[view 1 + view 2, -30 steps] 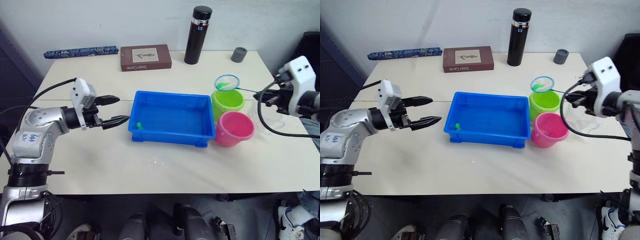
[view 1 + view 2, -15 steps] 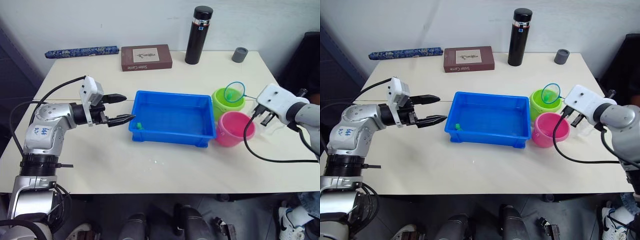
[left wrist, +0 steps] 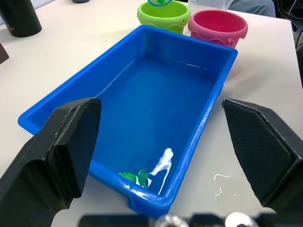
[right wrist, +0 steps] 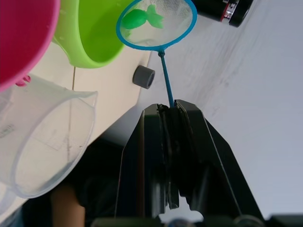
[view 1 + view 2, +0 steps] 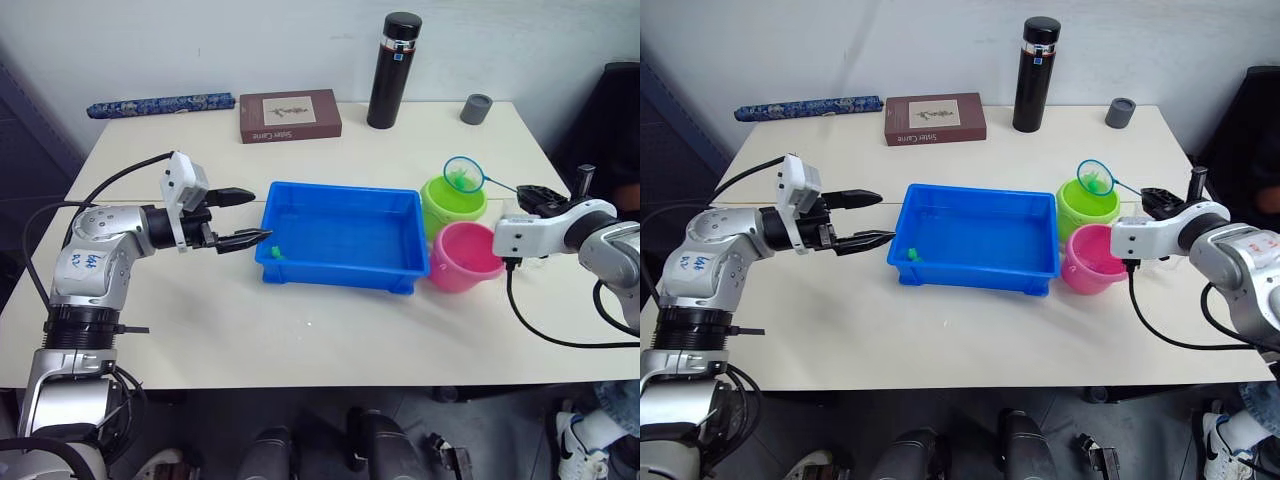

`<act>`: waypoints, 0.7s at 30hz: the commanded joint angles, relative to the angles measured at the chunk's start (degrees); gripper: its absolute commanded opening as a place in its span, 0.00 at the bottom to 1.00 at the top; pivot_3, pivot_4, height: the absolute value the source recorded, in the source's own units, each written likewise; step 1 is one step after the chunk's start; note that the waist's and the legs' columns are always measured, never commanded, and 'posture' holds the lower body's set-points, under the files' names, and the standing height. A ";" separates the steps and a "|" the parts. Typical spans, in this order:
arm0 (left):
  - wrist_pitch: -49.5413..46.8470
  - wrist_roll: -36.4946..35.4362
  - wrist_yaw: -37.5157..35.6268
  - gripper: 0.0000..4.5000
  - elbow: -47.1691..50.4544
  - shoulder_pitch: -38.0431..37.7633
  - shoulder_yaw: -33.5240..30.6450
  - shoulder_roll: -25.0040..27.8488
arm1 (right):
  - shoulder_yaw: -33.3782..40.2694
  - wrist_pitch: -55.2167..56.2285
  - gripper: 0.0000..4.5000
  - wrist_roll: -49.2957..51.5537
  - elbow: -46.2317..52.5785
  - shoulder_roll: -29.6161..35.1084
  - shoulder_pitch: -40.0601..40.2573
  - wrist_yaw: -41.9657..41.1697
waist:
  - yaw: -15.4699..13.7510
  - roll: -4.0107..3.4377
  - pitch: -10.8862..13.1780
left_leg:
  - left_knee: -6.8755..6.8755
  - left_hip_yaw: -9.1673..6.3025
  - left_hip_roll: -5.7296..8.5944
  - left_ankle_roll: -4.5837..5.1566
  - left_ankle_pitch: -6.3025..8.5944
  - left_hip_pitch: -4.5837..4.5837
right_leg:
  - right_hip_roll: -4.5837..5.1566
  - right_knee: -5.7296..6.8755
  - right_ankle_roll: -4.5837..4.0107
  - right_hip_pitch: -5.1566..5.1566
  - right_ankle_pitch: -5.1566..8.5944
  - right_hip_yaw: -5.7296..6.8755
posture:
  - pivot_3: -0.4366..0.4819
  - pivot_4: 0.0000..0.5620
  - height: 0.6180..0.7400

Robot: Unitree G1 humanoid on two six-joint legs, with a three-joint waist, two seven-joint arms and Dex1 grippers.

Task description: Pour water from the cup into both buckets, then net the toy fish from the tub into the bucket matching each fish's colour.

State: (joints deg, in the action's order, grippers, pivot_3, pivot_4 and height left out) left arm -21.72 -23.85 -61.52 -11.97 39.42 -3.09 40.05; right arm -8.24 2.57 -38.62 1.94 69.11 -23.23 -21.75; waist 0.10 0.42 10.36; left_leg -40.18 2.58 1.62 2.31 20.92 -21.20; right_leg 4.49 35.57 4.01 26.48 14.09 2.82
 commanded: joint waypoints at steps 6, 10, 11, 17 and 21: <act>1.42 0.74 -0.38 0.99 0.38 1.23 -0.30 -0.80 | 3.13 2.48 0.00 -7.40 -0.08 1.28 1.58 4.53 | 0.00 0.00 0.00 | 0.00 0.02 0.00 0.00 0.00 0.01 | -0.01 0.01 0.00 -0.01 0.00 0.00 | 0.48 0.27 1.00; 1.48 0.78 -0.29 0.99 0.54 0.98 -0.41 -0.98 | 4.66 2.48 0.00 -7.25 0.78 0.56 2.59 4.40 | 0.00 0.00 0.00 | -0.02 0.04 0.00 0.01 0.00 0.01 | -0.01 0.02 0.00 -0.01 0.00 -0.02 | 0.48 0.27 1.00; 1.49 0.79 -0.27 0.99 0.63 0.86 -0.43 -1.00 | 5.35 2.40 0.00 -6.39 1.19 0.20 2.62 4.18 | 0.00 0.00 0.00 | -0.03 0.04 0.00 0.01 0.00 0.01 | -0.01 0.03 0.00 -0.01 0.00 -0.02 | 0.48 0.27 1.00; 0.50 0.41 0.57 0.99 1.35 -0.48 -2.88 1.09 | 11.78 -4.00 0.00 12.08 3.49 -5.70 -4.69 -8.38 | 0.37 0.00 0.00 | -0.05 0.08 -0.03 0.01 0.00 0.05 | -0.07 0.05 0.01 -0.04 -0.01 -0.01 | 0.48 0.27 1.00; -0.79 -0.19 1.97 0.99 3.08 -3.09 -5.41 3.03 | 12.10 -14.01 0.00 25.97 4.39 -11.58 -12.65 -20.12 | 0.90 0.00 0.00 | -0.06 0.07 -0.12 0.00 -0.01 0.12 | -0.10 0.10 0.01 -0.05 -0.01 -0.04 | 0.48 0.27 1.00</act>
State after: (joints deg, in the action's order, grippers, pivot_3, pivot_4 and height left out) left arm -22.17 -23.16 -60.43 -11.37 37.05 -5.86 41.70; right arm 1.89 -6.80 -19.62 4.45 59.16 -33.44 -37.08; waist 1.00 0.42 10.36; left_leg -40.25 2.64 1.47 2.30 20.92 -21.10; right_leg 4.38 35.66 4.02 26.42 14.08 2.80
